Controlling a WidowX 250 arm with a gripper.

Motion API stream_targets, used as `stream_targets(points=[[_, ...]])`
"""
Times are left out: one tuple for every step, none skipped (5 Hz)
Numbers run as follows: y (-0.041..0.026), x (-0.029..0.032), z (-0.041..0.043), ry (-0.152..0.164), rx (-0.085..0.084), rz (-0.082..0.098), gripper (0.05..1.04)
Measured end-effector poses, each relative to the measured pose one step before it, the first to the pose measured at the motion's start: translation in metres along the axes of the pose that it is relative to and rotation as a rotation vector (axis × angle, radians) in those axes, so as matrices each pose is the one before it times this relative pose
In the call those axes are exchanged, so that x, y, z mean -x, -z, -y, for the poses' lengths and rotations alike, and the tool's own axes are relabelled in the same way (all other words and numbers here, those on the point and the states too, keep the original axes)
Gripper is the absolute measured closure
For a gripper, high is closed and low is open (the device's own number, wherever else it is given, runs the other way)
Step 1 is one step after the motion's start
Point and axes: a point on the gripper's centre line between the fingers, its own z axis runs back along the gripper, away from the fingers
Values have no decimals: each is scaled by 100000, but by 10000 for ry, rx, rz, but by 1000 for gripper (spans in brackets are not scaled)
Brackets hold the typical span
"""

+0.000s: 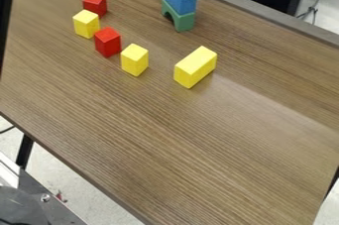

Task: Put the yellow rectangular block on the blue block

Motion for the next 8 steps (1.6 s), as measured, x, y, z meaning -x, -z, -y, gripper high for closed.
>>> stream_targets(points=[[1993,173,-182,11,-331,-363,83],[1785,1636,-1003,1266,-332,-659,83],[-1144,1542,-445,1251,329,246,83],[-126,1783,-461,887,268,8,83],[-937,2308,-478,1413,282,3,83],[1281,2316,607,1944,-545,-437,83],[472,2519,3392,2347,-632,59,83],[1144,1334,1587,804,-236,-176,83]])
